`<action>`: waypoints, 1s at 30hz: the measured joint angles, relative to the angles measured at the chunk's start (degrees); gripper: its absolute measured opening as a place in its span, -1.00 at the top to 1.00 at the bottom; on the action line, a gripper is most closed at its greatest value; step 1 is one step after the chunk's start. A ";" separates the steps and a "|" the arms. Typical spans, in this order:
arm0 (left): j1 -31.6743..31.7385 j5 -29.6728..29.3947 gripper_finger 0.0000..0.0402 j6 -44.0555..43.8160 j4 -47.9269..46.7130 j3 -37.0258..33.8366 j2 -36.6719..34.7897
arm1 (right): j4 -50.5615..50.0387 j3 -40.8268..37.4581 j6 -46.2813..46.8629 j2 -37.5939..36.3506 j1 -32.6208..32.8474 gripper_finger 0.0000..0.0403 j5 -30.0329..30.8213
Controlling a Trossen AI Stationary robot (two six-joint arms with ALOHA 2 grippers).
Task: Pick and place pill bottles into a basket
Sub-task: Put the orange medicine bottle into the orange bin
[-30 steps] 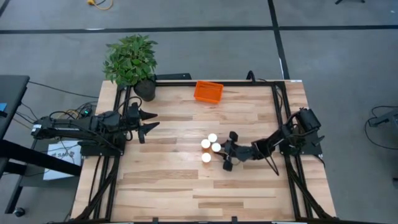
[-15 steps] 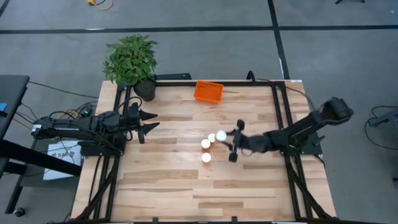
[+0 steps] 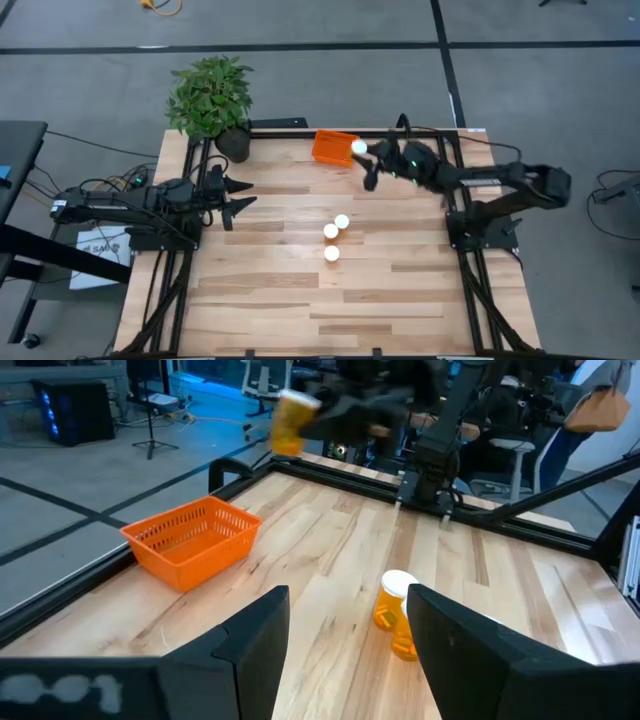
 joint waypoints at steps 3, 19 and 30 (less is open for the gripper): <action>0.00 -0.04 0.03 0.28 0.01 0.00 -0.01 | 4.58 2.98 0.80 6.49 -3.91 0.33 -2.71; -0.01 -0.54 0.03 0.90 0.01 0.00 0.01 | 5.74 12.65 4.52 29.69 -12.50 0.32 -4.12; 0.00 -0.56 0.03 0.94 -0.01 0.00 -0.01 | -2.36 12.71 3.13 25.45 -12.31 0.23 0.42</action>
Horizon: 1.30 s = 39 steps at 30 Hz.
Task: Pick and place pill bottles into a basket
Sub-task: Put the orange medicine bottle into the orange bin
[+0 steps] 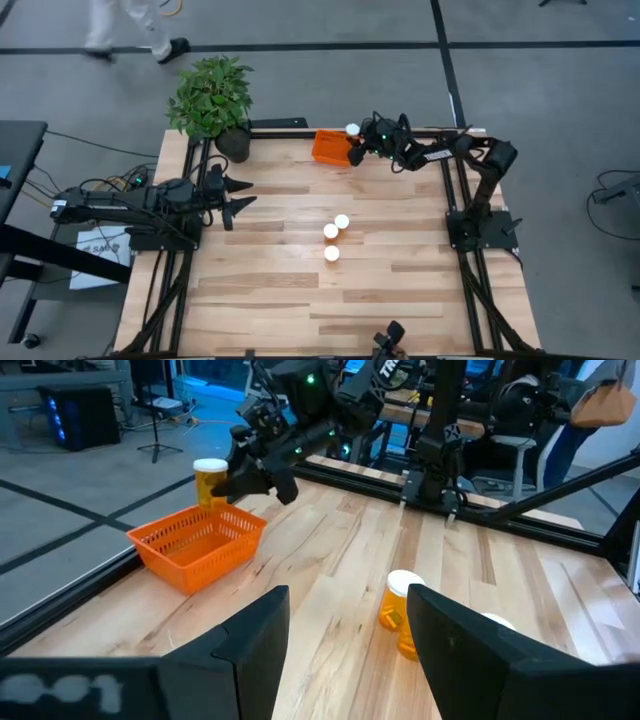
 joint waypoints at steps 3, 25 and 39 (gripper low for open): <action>0.00 0.00 0.03 0.00 0.00 0.00 0.02 | -0.28 0.00 0.50 0.76 0.21 0.19 -0.07; 0.00 0.00 0.03 0.00 -0.07 0.00 0.02 | 1.23 -0.04 -0.03 2.19 1.59 -0.29 1.46; 0.00 0.00 0.03 -0.02 -0.77 0.00 0.00 | -15.26 -0.29 -6.24 -11.60 11.54 -0.29 0.72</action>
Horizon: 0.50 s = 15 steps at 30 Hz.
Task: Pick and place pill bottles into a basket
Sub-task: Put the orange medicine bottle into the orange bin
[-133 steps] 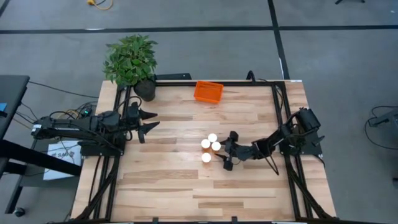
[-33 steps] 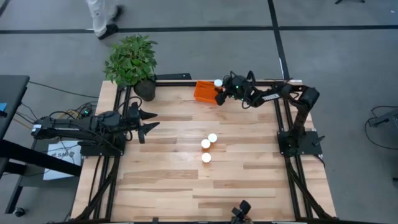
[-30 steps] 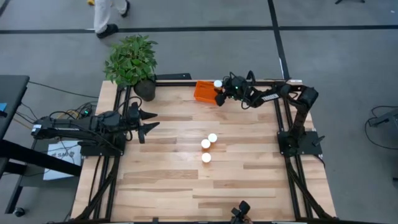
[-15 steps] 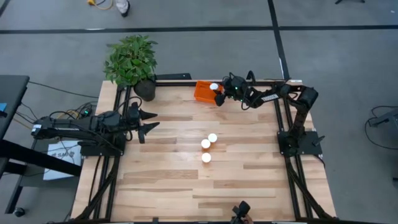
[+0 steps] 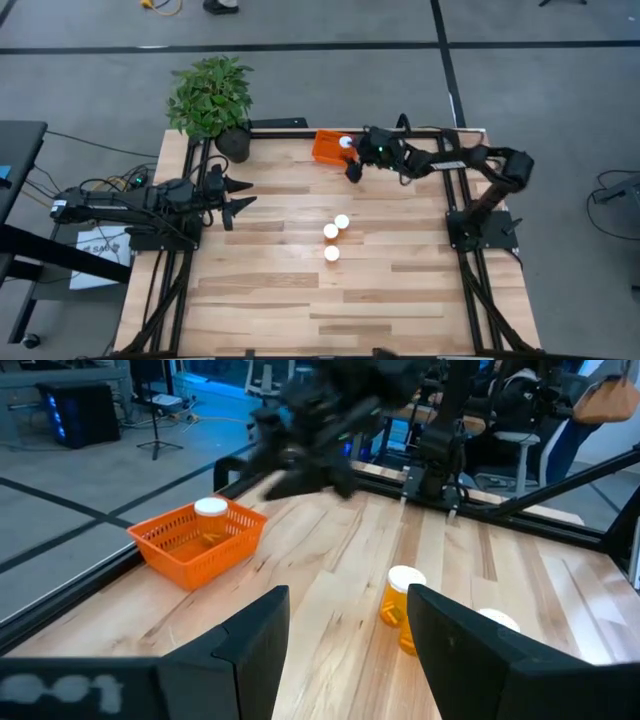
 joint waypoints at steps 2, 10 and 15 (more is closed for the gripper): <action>0.00 0.02 0.03 0.00 -0.44 0.00 0.02 | -4.56 -0.35 -0.25 -3.12 3.51 -0.29 -1.35; -0.02 0.02 0.03 0.00 -0.17 0.00 0.02 | -6.69 -9.24 5.38 -11.23 17.57 -0.29 -1.17; -0.02 0.02 0.03 -0.04 -0.16 0.00 0.02 | -1.43 -15.25 8.88 -15.30 24.00 -0.29 4.29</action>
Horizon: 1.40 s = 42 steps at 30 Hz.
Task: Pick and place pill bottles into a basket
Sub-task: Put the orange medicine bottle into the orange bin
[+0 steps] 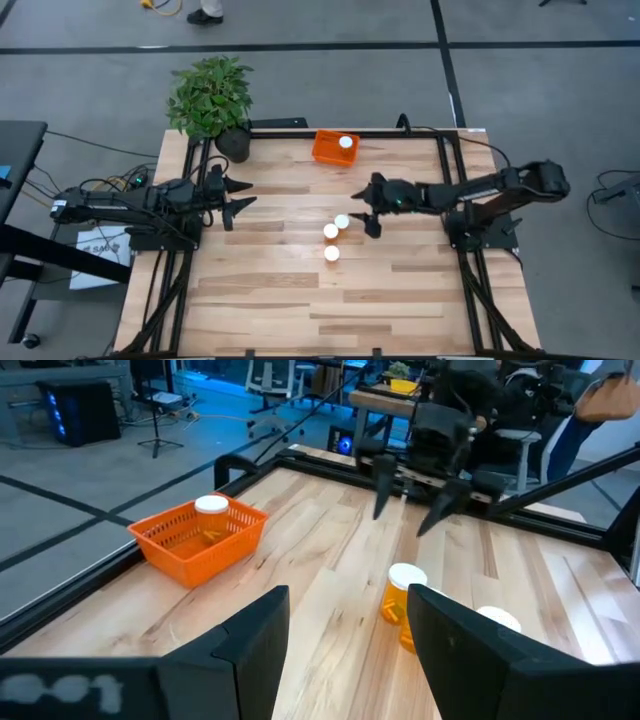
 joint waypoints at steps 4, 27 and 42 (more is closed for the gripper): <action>0.00 0.00 0.03 -0.02 0.01 0.00 0.00 | 6.46 -4.06 2.06 0.12 2.69 -0.29 3.02; 0.00 0.02 0.03 -0.04 0.05 0.00 0.00 | 24.48 -7.16 4.42 17.93 6.14 -0.29 5.44; 0.02 0.02 0.03 -0.02 0.01 0.00 0.00 | 31.37 -5.74 -0.03 23.52 5.28 -0.29 2.12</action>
